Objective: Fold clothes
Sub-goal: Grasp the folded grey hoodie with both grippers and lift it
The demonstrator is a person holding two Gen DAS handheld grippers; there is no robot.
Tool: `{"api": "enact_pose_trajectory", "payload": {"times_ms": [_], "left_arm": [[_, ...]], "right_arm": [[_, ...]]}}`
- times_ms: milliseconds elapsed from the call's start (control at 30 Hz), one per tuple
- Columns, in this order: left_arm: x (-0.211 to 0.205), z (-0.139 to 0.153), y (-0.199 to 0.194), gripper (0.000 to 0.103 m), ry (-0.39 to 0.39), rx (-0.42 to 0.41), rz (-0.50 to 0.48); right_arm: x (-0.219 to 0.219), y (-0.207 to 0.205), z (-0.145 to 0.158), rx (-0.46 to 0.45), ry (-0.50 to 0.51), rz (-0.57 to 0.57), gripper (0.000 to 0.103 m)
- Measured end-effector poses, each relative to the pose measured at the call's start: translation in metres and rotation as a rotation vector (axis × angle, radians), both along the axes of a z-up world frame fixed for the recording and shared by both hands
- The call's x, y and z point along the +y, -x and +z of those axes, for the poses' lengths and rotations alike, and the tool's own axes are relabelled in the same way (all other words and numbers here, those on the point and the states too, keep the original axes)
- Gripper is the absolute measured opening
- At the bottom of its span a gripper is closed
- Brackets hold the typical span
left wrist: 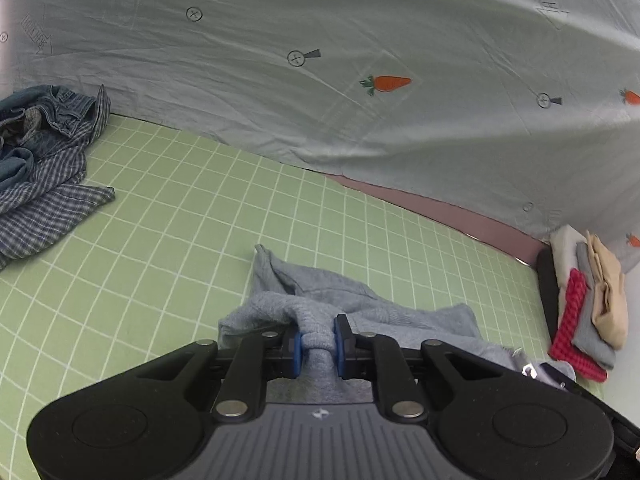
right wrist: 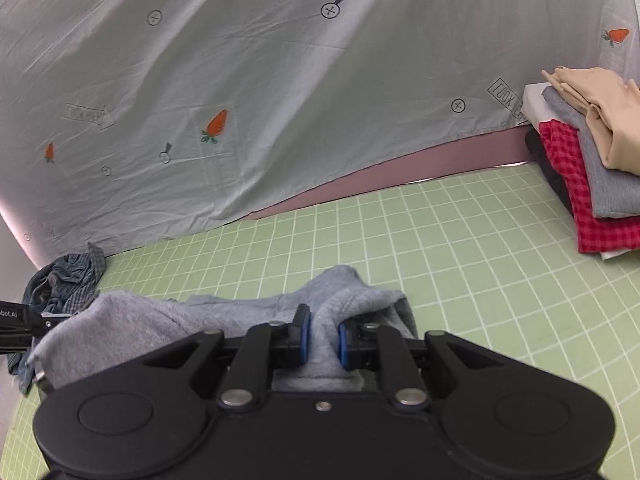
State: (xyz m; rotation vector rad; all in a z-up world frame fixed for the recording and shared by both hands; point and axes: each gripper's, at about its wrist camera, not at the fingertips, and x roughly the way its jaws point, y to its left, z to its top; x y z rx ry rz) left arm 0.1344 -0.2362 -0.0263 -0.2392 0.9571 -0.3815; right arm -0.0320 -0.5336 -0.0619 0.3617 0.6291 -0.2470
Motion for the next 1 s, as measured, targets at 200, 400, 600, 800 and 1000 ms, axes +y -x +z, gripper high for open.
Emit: {"api": "enact_pose_trajectory", "payload": {"times_ms": [200,400,600,800,1000], "left_arm": [[-0.004,-0.062,-0.034,0.023,-0.064,0.148,0.052],[0.008,-0.056,-0.023,0.046,-0.064,0.136,0.050],[0.020,-0.046,0.005,0.053,-0.053,0.152,0.028],[0.023,-0.060,0.022,0.053,-0.034,0.227,-0.009],[0.024,-0.067,0.015,0.008,0.030,0.283,-0.025]], "right_arm": [[-0.011,-0.031,-0.037,0.084,-0.024,-0.033,0.024],[-0.015,-0.040,-0.059,0.143,-0.041,-0.052,0.043],[-0.014,-0.006,-0.053,0.143,-0.093,-0.081,0.059],[-0.006,0.013,-0.055,0.150,-0.124,-0.061,0.064],[-0.004,0.006,-0.062,0.177,-0.192,0.030,0.026]]}}
